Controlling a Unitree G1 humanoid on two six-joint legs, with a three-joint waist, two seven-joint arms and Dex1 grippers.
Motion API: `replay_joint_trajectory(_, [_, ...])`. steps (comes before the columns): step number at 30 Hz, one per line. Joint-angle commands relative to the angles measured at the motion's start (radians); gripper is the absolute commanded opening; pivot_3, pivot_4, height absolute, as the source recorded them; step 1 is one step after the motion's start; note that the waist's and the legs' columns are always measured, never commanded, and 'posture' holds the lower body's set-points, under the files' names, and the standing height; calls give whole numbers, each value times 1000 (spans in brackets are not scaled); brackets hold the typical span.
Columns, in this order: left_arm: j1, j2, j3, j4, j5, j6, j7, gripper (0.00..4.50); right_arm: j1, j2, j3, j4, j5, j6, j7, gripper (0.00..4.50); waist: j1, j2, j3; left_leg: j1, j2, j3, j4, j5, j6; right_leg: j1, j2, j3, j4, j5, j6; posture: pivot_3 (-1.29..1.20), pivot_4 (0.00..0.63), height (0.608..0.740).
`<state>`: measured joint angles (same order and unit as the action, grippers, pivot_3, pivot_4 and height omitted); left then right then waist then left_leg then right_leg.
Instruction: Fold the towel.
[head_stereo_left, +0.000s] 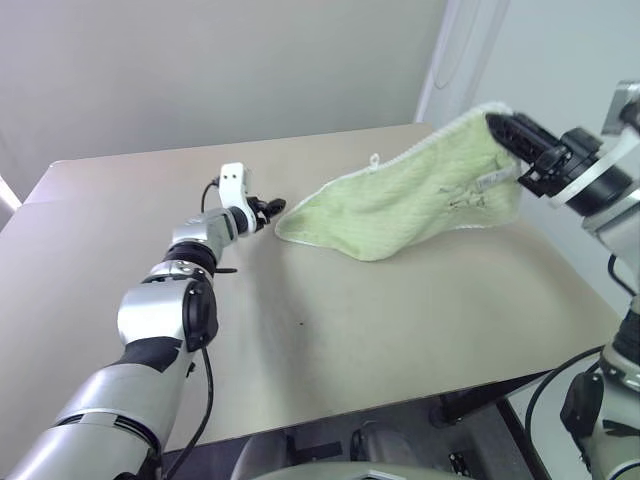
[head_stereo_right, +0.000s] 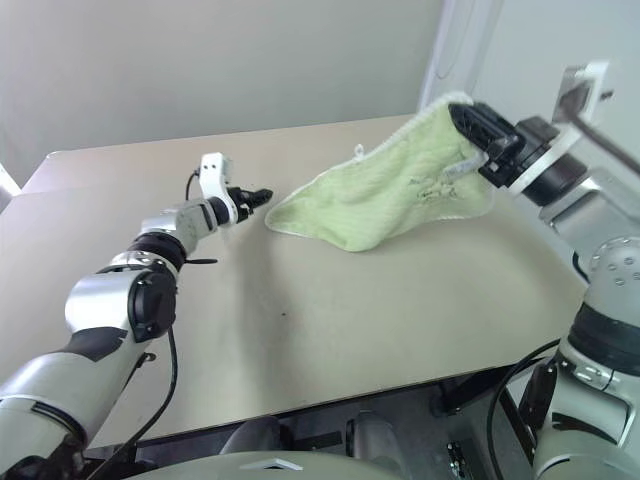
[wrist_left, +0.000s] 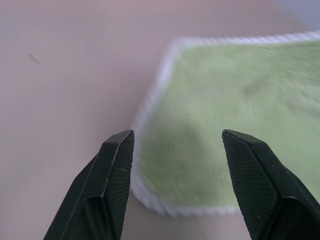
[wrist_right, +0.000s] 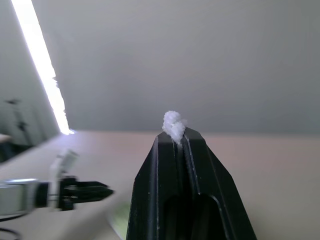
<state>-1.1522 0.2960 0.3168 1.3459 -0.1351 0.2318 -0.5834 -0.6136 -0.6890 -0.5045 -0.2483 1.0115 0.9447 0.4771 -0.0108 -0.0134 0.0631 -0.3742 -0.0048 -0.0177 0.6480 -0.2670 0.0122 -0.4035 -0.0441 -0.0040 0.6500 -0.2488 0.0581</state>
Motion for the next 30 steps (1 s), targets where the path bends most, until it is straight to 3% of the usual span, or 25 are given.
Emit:
replay_joint_trajectory(1, [-31,32,45,-35,-55,12,-63,2960,-96,-37,-32,-39,182,52,3,0,0,0,0,0,1,0,0,0,0,0,-1,0,0,0,0,0,0,740])
replay_joint_trajectory(7, [-21,48,55,-37,-74,28,-91,2960,-169,-120,-22,-12,442,134,41,0,3,0,0,-1,1,0,0,0,0,0,-2,0,-1,0,0,0,0,740])
replay_joint_trajectory(12, [-9,33,6,-42,-41,48,-175,2960,-50,-206,31,-35,565,231,102,0,4,-1,0,-2,1,1,0,0,0,0,-2,0,-3,0,1,0,0,740])
replay_joint_trajectory(21, [-1,-116,-189,-53,92,-11,-279,2960,232,-190,164,-153,415,193,90,0,7,-2,0,-2,1,3,2,0,0,0,-2,1,-3,1,1,0,0,740])
replay_joint_trajectory(30, [-21,-260,-264,-12,176,-7,-120,2960,314,-109,161,-184,365,116,-26,0,11,-2,0,-2,1,7,2,0,0,-1,0,4,-3,1,9,0,0,740])
